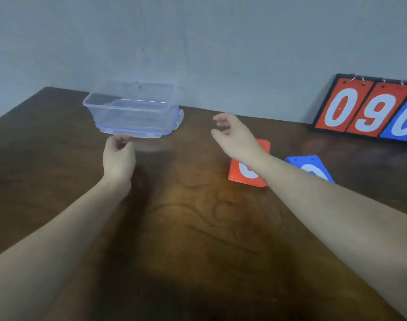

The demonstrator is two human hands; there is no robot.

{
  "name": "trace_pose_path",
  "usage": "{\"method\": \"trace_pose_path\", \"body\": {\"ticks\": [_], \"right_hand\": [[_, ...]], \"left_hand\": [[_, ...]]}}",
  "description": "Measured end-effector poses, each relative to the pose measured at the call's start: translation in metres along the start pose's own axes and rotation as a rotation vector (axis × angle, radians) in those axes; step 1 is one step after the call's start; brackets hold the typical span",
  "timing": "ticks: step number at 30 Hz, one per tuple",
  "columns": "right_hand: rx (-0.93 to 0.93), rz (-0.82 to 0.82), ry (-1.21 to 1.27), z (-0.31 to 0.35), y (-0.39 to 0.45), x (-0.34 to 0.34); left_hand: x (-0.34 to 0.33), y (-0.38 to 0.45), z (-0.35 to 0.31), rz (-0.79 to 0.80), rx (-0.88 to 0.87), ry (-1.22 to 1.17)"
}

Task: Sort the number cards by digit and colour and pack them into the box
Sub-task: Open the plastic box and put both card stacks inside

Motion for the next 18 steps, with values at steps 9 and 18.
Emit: {"method": "trace_pose_path", "body": {"ticks": [9, 18], "right_hand": [[-0.299, 0.134, 0.350, 0.035, 0.074, -0.085], [-0.382, 0.239, 0.265, 0.041, 0.094, -0.109]], "left_hand": [[0.040, 0.104, -0.015, -0.050, -0.069, -0.026], [0.044, 0.145, -0.023, 0.186, 0.030, -0.017]]}}
Point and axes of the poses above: each hand's wrist, its own y-axis towards the middle knuckle, its own x-axis out of the back of the hand, z = x × y, the point moved 7 cm from there along y, towards the middle knuckle, and after that the axes turned 1 degree about y, right-handed, at the moved point
